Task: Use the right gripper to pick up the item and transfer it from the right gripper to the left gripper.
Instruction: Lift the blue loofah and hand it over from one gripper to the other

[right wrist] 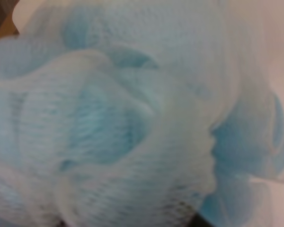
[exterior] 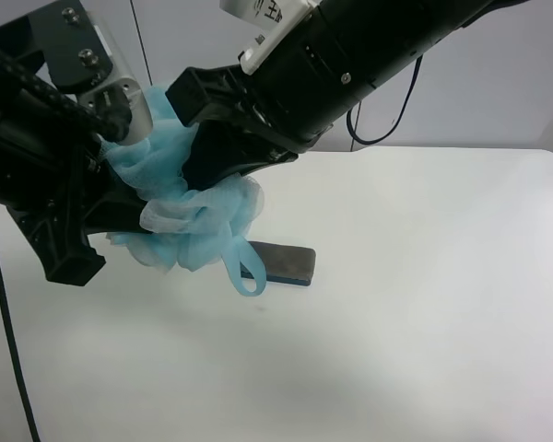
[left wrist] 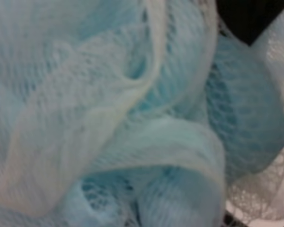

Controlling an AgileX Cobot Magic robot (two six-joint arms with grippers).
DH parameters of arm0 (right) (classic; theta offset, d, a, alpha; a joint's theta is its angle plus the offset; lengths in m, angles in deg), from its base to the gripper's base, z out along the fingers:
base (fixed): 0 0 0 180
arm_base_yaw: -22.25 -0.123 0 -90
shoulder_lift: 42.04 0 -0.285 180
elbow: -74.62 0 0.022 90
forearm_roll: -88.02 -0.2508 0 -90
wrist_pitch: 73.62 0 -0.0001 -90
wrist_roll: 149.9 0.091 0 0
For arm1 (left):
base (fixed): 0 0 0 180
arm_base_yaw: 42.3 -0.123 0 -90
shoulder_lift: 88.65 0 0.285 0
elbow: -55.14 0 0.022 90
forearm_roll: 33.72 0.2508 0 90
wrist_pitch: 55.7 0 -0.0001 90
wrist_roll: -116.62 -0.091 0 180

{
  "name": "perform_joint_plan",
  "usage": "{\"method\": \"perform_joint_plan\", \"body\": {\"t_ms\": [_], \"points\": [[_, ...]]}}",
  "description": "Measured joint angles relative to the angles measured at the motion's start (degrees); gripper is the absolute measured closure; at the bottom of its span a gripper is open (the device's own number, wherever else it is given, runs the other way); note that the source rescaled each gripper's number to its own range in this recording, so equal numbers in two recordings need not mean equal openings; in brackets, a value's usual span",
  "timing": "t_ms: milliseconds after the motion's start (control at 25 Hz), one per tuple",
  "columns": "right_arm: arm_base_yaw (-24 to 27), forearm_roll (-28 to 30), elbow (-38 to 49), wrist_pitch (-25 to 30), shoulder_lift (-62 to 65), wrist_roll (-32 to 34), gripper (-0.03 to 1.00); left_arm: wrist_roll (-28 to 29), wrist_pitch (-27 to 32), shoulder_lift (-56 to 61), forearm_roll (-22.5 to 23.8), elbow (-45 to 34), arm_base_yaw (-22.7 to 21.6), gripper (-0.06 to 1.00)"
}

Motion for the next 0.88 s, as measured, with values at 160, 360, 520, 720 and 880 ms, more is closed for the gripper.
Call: {"method": "perform_joint_plan", "body": {"t_ms": [160,360,520,720,880], "points": [[0.0,-0.6,0.0,-0.3,0.0,-0.1,0.21,-0.1,-0.7,0.0,-1.0,0.0,0.0,0.91],[0.0,0.1,-0.1,-0.2,0.0,-0.1,-0.01,-0.2,-1.5,-0.3,-1.6,0.0,0.1,0.92],[0.0,2.6,-0.1,2.3,0.6,-0.1,-0.03,-0.2,-1.6,-0.3,-1.8,0.0,0.1,0.93],[0.0,9.8,-0.1,7.7,5.1,1.6,-0.03,-0.2,-1.7,-0.3,-2.0,0.0,0.1,0.93],[0.0,17.3,-0.1,13.1,10.0,5.8,-0.03,-0.2,-1.7,-0.3,-2.0,0.0,0.1,0.93]]}}
